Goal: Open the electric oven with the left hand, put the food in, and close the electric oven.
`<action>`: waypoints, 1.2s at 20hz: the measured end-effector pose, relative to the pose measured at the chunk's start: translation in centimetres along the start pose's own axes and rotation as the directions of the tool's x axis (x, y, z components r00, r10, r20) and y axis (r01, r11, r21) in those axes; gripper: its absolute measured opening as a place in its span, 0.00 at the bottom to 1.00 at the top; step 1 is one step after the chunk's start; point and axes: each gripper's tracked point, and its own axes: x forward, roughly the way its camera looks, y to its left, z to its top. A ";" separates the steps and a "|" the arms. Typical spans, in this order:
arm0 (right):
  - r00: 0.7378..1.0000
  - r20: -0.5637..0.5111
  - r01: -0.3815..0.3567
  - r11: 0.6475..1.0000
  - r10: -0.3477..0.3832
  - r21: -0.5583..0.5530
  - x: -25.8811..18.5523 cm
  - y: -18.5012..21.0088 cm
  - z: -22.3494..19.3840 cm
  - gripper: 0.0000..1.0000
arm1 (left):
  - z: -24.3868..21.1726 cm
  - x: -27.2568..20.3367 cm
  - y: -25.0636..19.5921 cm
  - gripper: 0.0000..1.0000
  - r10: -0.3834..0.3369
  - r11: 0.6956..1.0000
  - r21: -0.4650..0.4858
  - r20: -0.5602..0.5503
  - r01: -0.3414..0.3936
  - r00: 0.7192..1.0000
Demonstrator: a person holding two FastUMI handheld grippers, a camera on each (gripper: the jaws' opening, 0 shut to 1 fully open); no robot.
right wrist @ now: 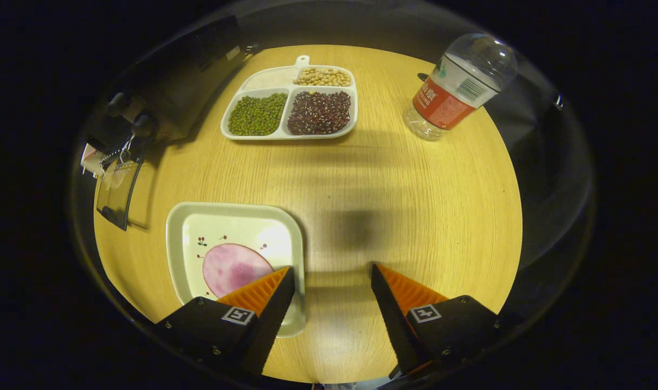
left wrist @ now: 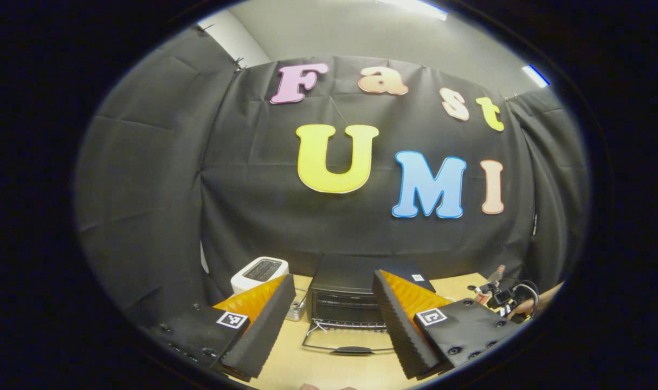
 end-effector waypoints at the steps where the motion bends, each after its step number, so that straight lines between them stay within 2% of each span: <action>1: 1.000 0.007 -0.014 1.000 0.014 -0.002 0.0 0.4 0.1 0.88 | -0.1 0.0 -0.3 1.00 -0.006 1.000 -0.005 -0.001 0.006 1.000; 2: 1.000 0.004 -0.030 1.000 0.030 0.000 0.0 0.9 -0.1 0.87 | -0.1 -0.1 -0.5 1.00 -0.012 1.000 -0.010 -0.004 0.012 1.000; 3: 0.999 0.003 -0.032 0.999 0.032 0.015 -0.2 1.1 0.0 0.81 | 0.0 -0.3 -0.8 1.00 -0.017 1.000 -0.012 -0.006 0.017 1.000; 4: 0.999 -0.003 -0.040 0.999 0.040 0.037 -0.1 1.2 -0.3 0.68 | 0.0 -0.3 -1.0 1.00 -0.021 1.000 -0.010 -0.005 0.021 1.000; 6: 0.999 -0.018 -0.048 0.998 0.049 0.046 -0.1 1.5 -0.6 0.62 | 0.0 -0.6 -1.2 1.00 -0.029 1.000 0.001 -0.001 0.029 1.000; 10: 0.996 -0.036 -0.085 0.996 0.086 0.034 -0.3 3.5 -1.6 0.63 | -0.2 -1.2 -1.2 1.00 -0.025 1.000 0.010 -0.010 0.025 1.000; 14: 0.996 -0.014 -0.083 0.997 0.083 -0.003 -0.2 3.8 -1.5 0.63 | -0.7 -1.7 -1.2 1.00 -0.024 1.000 0.006 -0.018 0.024 1.000; 15: 0.994 0.001 -0.113 0.993 0.113 0.013 0.0 4.1 -0.8 0.63 | -0.7 -1.7 -1.3 1.00 -0.025 1.000 0.002 -0.018 0.025 1.000; 16: 0.992 0.008 -0.124 0.991 0.123 0.045 -0.1 4.3 -1.4 0.40 | -0.7 -1.7 -1.4 1.00 -0.027 1.000 -0.001 -0.017 0.027 0.999; 18: 0.987 0.006 -0.160 0.986 0.160 0.044 -0.3 3.8 -1.3 0.18 | -0.7 -1.9 -1.7 1.00 -0.036 0.999 -0.004 -0.015 0.036 0.999; 19: 0.979 0.018 -0.203 0.975 0.203 0.090 -0.7 3.8 -0.2 0.16 | -0.7 -1.9 -1.9 1.00 -0.039 0.999 0.000 -0.015 0.039 0.999; 20: 0.970 0.033 -0.241 0.964 0.239 0.112 0.8 3.8 -1.2 0.01 | -0.7 -2.1 -1.8 1.00 -0.039 0.999 0.005 -0.016 0.039 0.999; 23: 0.941 0.054 -0.338 0.924 0.334 0.178 1.2 3.9 -1.6 0.00 | -0.6 -2.2 -1.9 1.00 -0.041 0.999 0.013 -0.019 0.042 0.999; 24: 0.926 0.060 -0.377 0.901 0.373 0.212 0.9 4.1 -1.7 0.00 | -0.3 -2.3 -1.8 1.00 -0.039 0.999 0.015 -0.017 0.040 0.999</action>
